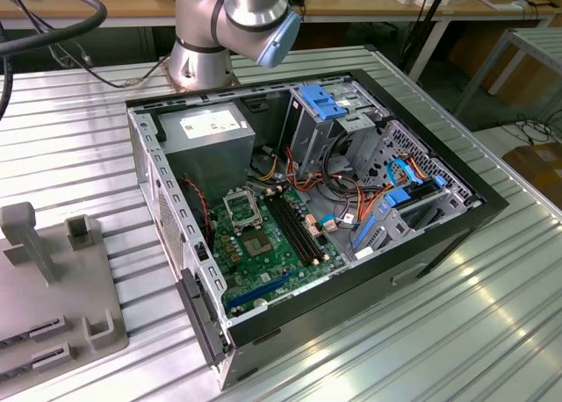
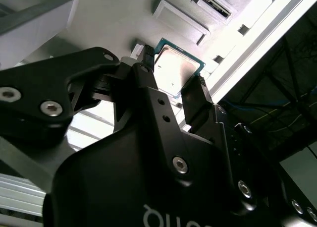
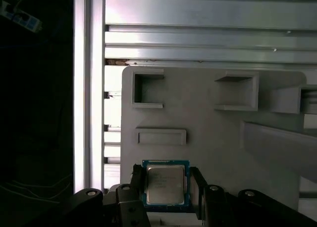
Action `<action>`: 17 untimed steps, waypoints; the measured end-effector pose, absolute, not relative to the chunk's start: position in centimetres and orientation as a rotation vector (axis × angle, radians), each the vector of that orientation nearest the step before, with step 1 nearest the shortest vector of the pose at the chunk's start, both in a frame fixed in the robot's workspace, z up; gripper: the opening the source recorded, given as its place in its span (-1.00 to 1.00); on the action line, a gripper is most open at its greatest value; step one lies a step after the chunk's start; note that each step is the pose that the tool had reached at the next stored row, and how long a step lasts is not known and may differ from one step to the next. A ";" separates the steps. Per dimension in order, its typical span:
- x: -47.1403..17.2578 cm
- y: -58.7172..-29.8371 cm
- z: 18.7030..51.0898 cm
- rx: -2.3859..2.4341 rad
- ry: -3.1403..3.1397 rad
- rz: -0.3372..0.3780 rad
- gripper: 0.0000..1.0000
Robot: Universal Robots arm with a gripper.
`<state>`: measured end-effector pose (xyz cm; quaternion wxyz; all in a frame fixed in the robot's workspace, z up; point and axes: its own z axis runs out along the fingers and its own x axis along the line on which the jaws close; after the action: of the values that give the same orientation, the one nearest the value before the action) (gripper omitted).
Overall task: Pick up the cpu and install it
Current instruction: 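Pick up the cpu and move it towards the insertion slot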
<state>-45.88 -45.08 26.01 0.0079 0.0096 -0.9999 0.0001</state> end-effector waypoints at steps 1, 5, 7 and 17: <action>-45.9 -45.1 26.1 0.030 -3.126 0.001 -0.05; -45.9 -45.1 26.6 0.029 -3.126 0.003 -0.05; -45.9 -45.1 26.7 0.028 -3.126 0.004 -0.05; -45.9 -45.1 27.9 0.027 -3.126 0.009 -0.05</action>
<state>-45.88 -45.09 27.88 0.0079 0.0086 -0.9999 0.0030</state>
